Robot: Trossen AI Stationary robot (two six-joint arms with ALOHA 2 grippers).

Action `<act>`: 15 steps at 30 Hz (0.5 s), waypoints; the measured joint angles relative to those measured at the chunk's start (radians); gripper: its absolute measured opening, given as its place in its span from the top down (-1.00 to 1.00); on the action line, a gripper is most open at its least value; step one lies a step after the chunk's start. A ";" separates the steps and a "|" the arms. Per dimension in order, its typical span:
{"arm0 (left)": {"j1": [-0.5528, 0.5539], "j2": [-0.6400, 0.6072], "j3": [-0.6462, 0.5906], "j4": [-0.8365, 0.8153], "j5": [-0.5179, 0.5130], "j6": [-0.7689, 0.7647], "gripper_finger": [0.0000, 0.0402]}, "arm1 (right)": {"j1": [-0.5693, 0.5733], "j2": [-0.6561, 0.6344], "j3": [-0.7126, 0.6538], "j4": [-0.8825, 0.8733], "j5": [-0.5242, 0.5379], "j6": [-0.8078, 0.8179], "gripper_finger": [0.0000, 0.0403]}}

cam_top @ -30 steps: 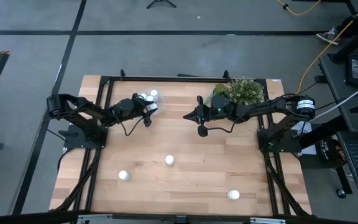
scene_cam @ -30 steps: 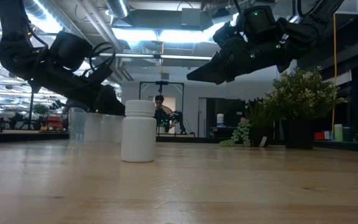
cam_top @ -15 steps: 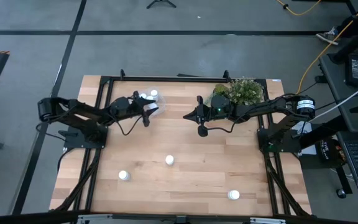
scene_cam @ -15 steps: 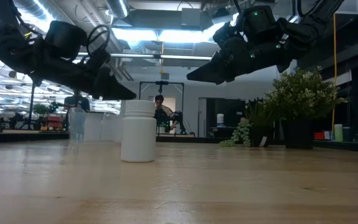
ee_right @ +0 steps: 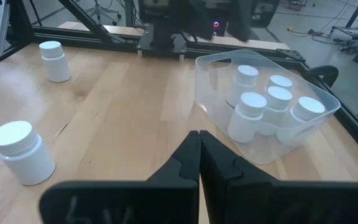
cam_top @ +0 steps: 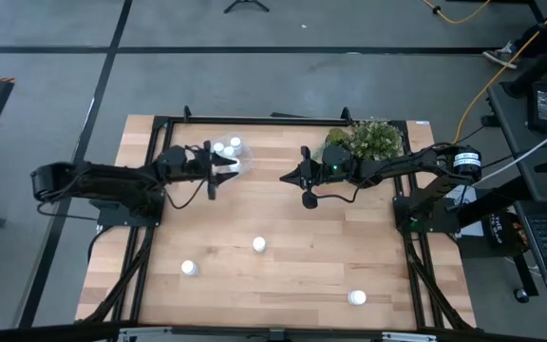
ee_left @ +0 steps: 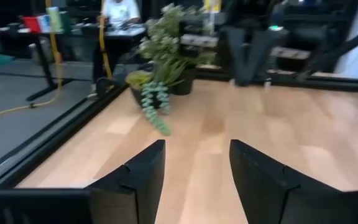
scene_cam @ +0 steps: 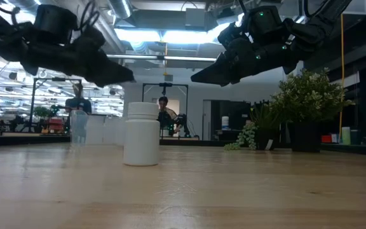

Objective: Pick and place pill bottles into a basket
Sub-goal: Put the white medicine bottle into the transparent bin

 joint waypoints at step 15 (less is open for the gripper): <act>-0.103 -0.203 0.000 -0.190 0.255 0.061 0.63 | 0.000 0.000 0.000 0.018 0.000 -0.012 0.98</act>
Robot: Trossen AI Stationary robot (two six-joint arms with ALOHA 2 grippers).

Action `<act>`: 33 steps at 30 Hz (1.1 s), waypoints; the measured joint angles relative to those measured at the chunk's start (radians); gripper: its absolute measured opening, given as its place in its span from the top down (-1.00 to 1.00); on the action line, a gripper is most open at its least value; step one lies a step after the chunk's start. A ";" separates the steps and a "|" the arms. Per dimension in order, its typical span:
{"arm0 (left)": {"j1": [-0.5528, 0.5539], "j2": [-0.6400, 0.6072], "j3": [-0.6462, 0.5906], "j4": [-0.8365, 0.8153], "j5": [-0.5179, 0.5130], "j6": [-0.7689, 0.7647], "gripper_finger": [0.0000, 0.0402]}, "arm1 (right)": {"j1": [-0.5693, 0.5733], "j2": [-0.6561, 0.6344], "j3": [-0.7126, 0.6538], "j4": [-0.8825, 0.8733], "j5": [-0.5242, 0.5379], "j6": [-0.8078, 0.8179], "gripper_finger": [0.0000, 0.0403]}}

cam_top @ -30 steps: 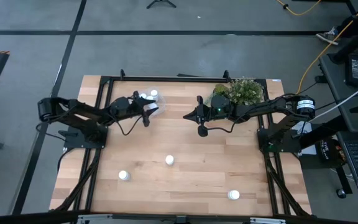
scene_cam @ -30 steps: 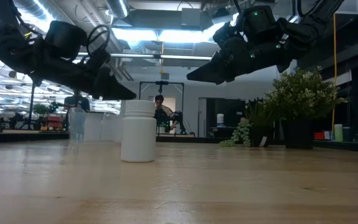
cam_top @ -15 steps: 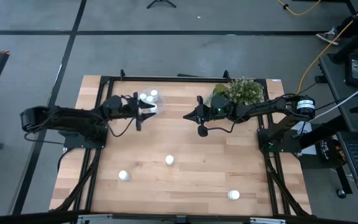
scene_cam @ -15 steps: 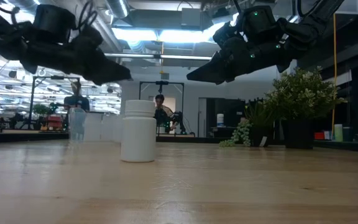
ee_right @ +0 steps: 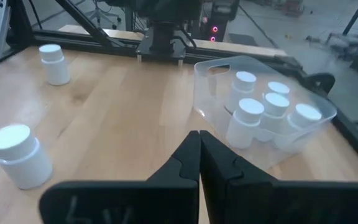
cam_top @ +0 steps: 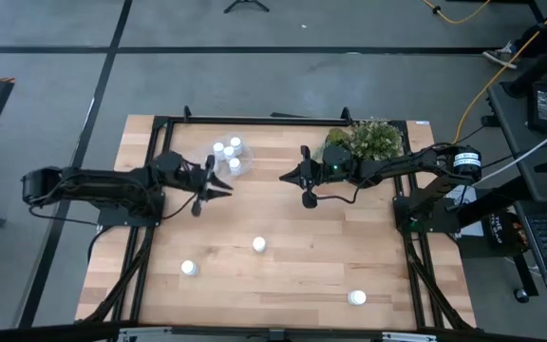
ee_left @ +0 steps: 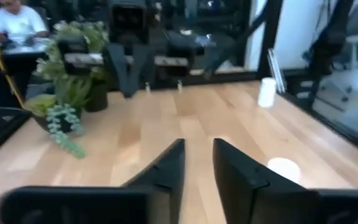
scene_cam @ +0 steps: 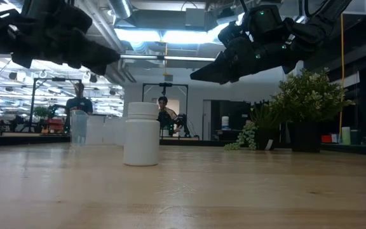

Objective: Pick and place pill bottles into a basket
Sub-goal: Put the white medicine bottle into the transparent bin

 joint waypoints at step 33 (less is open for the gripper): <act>-0.115 0.001 0.000 -0.204 -0.138 0.149 0.22 | 0.000 0.000 0.000 -0.043 0.000 -0.060 0.98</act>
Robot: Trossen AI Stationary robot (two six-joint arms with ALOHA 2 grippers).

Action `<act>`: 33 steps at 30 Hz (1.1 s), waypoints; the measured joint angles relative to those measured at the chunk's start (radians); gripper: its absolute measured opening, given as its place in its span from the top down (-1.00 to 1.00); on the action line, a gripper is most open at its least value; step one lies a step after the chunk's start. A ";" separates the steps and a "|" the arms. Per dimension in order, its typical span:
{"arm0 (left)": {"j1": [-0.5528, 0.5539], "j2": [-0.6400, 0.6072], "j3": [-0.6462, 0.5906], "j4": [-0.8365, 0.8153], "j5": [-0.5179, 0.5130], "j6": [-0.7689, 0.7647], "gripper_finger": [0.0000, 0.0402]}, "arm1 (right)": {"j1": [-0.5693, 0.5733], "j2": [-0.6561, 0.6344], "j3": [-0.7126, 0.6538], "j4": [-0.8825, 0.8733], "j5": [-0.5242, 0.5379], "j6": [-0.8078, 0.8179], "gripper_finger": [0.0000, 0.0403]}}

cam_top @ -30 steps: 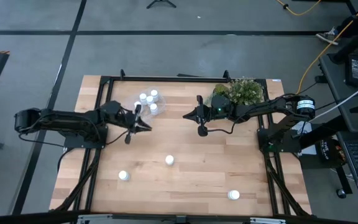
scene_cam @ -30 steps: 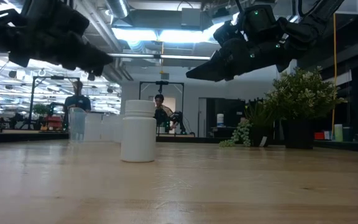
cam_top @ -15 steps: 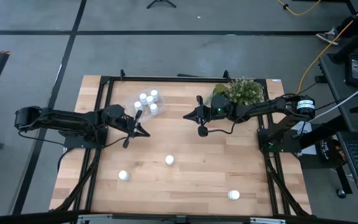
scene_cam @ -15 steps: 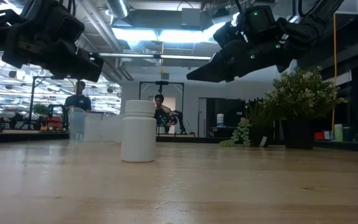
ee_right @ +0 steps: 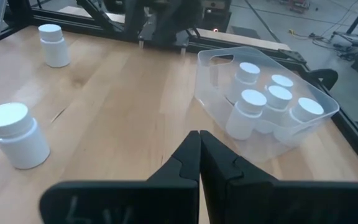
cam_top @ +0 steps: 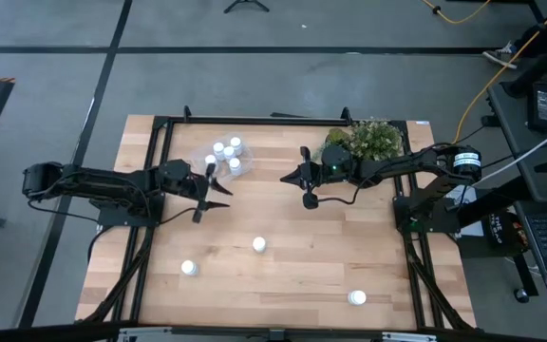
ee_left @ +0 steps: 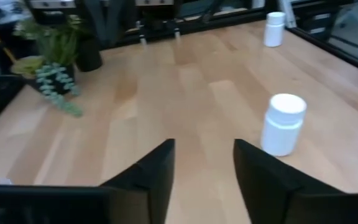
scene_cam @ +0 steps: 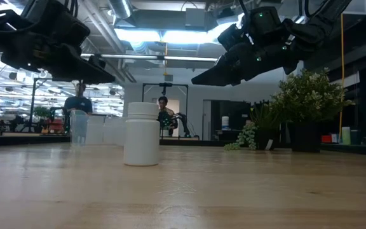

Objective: Pick and place pill bottles into a basket
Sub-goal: Put the white medicine bottle into the transparent bin

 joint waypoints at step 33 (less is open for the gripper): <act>-0.159 0.249 0.290 -0.195 -0.166 -0.173 0.00 | 0.044 -0.289 -0.017 -0.403 -0.055 0.047 0.99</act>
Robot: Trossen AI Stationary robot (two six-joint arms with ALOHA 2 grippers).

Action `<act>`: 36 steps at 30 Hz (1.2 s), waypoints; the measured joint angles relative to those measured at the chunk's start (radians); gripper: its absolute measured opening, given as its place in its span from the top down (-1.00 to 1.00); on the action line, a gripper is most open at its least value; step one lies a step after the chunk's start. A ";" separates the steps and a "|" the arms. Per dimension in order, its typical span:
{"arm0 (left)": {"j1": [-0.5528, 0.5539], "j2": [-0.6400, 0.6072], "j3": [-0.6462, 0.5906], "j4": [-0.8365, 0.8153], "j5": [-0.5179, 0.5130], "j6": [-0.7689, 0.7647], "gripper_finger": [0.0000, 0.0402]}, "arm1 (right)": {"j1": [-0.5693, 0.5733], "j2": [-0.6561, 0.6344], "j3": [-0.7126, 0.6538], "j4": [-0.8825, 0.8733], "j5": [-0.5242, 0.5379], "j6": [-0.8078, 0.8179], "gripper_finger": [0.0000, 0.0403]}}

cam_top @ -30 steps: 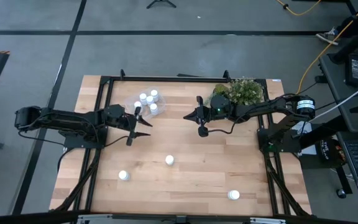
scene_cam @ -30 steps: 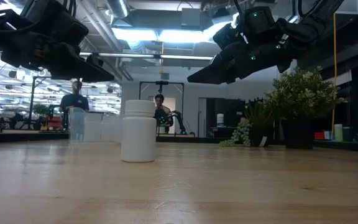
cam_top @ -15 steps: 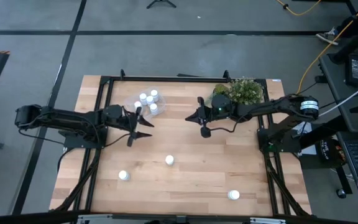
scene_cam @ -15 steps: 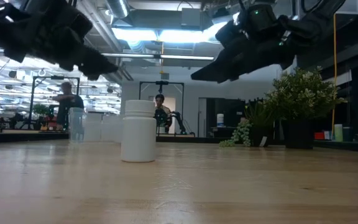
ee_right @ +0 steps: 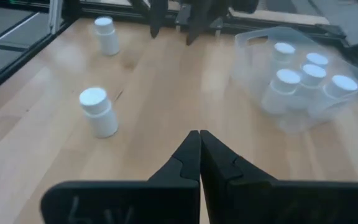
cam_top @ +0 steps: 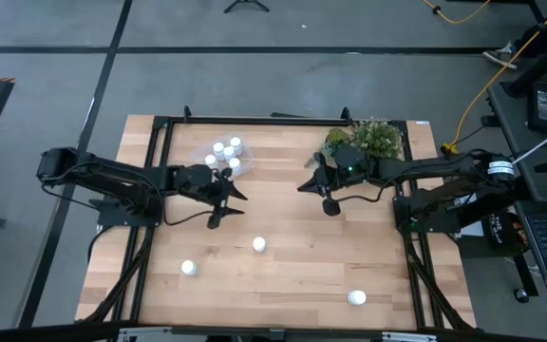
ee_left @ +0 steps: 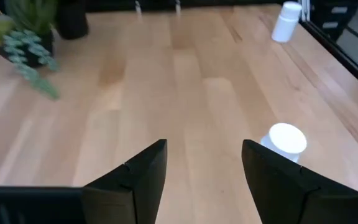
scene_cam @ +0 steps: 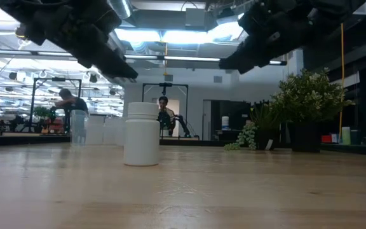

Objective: Pick and place pill bottles into a basket
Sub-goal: Put the white medicine bottle into the transparent bin

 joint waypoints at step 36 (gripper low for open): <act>-0.341 0.248 0.260 -0.091 -0.279 0.088 0.00 | 0.023 -0.003 -0.124 0.153 0.001 0.030 0.97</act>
